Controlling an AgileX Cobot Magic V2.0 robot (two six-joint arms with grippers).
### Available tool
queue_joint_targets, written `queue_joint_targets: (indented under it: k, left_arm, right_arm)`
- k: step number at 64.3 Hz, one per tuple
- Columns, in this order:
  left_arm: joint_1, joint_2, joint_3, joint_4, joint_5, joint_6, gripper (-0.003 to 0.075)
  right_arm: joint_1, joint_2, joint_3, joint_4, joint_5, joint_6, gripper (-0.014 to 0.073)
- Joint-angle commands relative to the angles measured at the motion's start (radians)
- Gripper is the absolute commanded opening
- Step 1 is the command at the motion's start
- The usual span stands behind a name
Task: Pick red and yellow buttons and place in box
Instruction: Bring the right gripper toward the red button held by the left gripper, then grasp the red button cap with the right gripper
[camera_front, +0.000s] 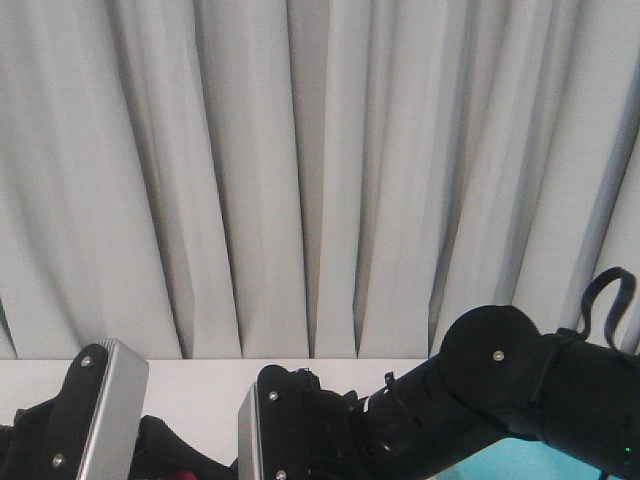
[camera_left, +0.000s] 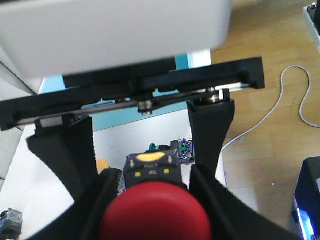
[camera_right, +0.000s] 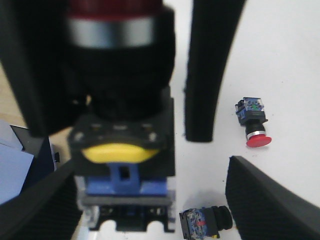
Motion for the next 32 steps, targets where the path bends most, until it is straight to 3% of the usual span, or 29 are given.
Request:
queue_joint_targets:
  k: [1,32]
  left_arm:
    - [-0.001,-0.025,-0.026,-0.074,-0.006,-0.002,0.0214]
    - [-0.001,-0.025,-0.026,-0.074,-0.003,-0.002,0.0214]
  right_arm:
    - [0.001,-0.078,-0.034,0.057,-0.003,-0.012,0.0549]
    - [0.001,-0.073,-0.034,0.097,0.0,0.002,0.0549]
